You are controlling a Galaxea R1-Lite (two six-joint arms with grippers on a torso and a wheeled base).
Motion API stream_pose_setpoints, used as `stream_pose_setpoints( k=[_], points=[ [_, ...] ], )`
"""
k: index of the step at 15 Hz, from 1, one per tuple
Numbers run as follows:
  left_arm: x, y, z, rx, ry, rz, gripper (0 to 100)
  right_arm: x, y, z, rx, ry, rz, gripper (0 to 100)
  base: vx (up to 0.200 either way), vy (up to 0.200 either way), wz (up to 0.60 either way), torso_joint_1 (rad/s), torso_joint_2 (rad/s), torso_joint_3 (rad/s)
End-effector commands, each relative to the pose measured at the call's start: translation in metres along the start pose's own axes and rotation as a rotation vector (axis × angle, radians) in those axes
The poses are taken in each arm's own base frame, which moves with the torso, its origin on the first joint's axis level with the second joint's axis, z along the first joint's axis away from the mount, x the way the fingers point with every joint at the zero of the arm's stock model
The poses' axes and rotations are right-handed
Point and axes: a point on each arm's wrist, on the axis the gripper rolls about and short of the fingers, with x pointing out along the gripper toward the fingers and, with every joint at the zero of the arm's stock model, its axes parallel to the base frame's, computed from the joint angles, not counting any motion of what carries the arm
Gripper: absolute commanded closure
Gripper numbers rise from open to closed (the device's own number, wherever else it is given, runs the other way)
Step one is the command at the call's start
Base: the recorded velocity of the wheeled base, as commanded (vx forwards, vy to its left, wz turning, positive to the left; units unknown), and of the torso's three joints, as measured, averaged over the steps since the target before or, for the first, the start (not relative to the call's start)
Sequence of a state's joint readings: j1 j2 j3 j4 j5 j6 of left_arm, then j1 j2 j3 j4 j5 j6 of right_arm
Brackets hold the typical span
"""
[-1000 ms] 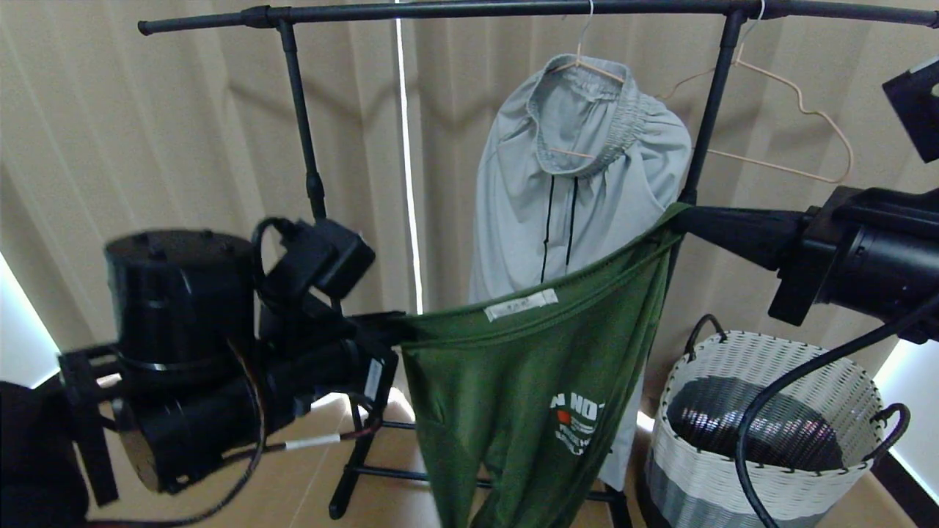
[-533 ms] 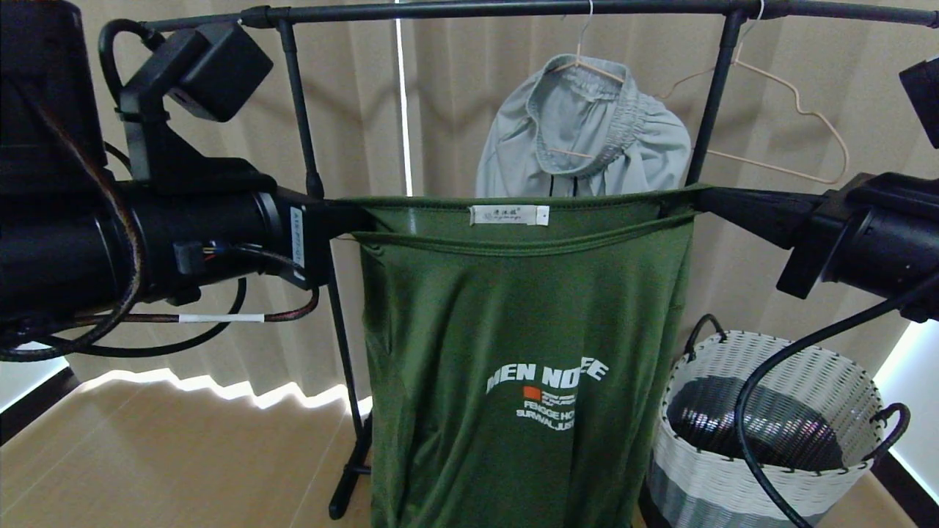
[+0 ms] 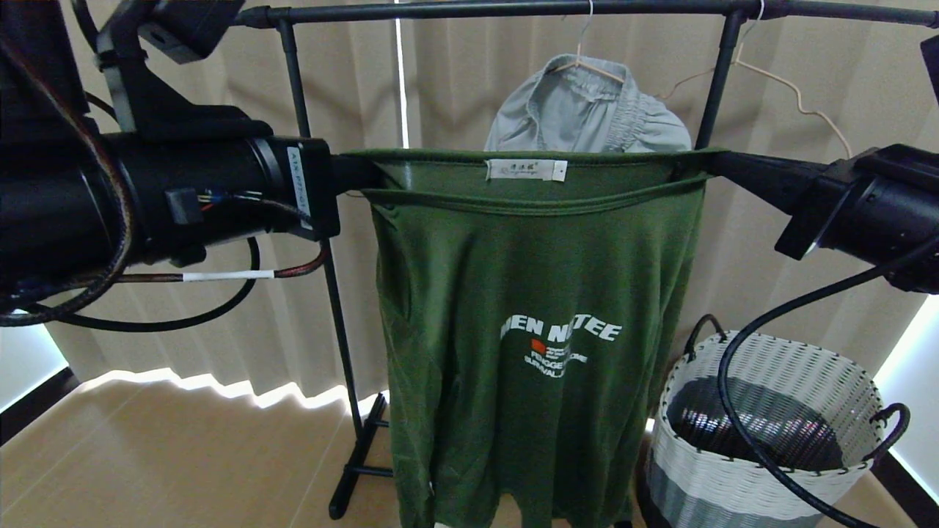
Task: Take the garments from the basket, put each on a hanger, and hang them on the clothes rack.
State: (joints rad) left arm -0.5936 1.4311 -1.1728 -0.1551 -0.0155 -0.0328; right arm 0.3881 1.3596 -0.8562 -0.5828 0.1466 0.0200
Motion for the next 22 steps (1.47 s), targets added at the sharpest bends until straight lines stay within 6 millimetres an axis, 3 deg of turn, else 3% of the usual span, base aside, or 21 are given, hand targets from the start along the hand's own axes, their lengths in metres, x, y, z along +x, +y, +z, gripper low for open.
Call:
stream_pose_setpoints(
  k=[1,5,11,14,17,19,22],
  points=[
    [0.0,-0.001,0.005,0.001,-0.017,0.0,100,0.01,-0.002,-0.007,0.002,0.013,-0.004,100,0.0,0.0,0.0,0.0,0.0,0.0],
    [-0.009,-0.005,-0.005,0.012,0.008,-0.013,100,0.007,-0.003,-0.004,-0.003,-0.008,-0.008,100,0.0,0.0,0.0,0.0,0.0,0.0],
    [-0.003,-0.007,-0.018,0.149,-0.072,-0.021,100,-0.007,-0.006,-0.006,-0.007,0.008,-0.039,100,0.0,0.0,0.0,0.0,0.0,0.0],
    [0.01,-0.006,-0.017,0.141,-0.062,-0.017,100,-0.027,-0.016,0.0,-0.035,0.047,-0.099,100,0.0,0.0,0.0,0.0,0.0,0.0],
    [0.037,0.007,-0.021,0.12,-0.013,0.028,100,-0.067,-0.004,0.012,-0.03,0.071,-0.078,100,0.0,0.0,0.0,0.0,0.0,0.0],
    [0.056,0.01,-0.022,0.039,-0.002,0.035,100,-0.095,0.013,0.016,-0.016,0.093,0.08,100,0.0,0.0,0.0,0.0,0.0,0.0],
    [0.066,0.01,-0.021,0.007,-0.004,0.034,100,-0.103,0.017,0.007,0.001,0.141,0.156,100,0.0,0.0,0.0,0.0,0.0,0.0]
  ],
)
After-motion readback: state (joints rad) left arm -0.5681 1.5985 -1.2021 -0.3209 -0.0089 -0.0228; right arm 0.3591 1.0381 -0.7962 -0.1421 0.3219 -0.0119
